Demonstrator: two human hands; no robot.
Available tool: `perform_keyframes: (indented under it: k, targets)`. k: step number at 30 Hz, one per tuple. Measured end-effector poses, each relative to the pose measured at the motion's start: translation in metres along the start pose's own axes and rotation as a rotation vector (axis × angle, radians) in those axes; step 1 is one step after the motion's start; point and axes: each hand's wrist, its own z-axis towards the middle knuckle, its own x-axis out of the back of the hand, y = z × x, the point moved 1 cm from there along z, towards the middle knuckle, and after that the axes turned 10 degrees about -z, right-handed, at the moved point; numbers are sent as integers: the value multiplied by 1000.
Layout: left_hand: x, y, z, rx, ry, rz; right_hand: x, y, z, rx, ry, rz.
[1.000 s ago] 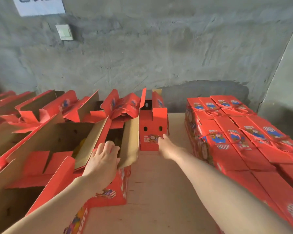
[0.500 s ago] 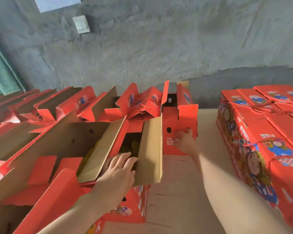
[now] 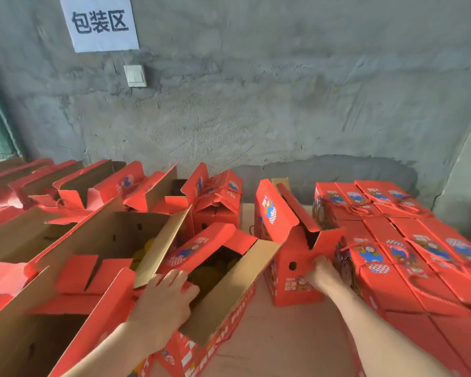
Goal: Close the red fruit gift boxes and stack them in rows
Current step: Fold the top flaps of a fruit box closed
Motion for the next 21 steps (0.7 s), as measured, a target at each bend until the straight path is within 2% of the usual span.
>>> perform_keyframes:
  k: [2, 4, 6, 7, 10, 12, 13, 17, 21]
  targets:
    - [5, 4, -5, -13, 20, -7, 6, 8, -18, -16, 21, -3]
    - [5, 10, -1, 35, -112, -42, 4, 8, -31, -8, 25, 19]
    - [4, 21, 7, 216, -265, -211, -4, 1, -45, -10, 6, 31]
    - [4, 28, 12, 279, -272, -302, -8, -2, -50, -14, 6, 33]
    - [6, 55, 26, 314, -276, -535, -21, -7, -54, -3, 29, 55]
    - [9, 68, 32, 332, -357, -526, -22, -9, -52, 0, 38, 46]
    - [12, 72, 36, 339, -355, -476, -22, -8, -51, -1, 35, 43]
    - [41, 50, 55, 380, -131, -374, -21, -7, -48, 16, 30, 21]
    - [50, -3, 56, 572, -36, -517, -22, -6, -48, 23, 15, 27]
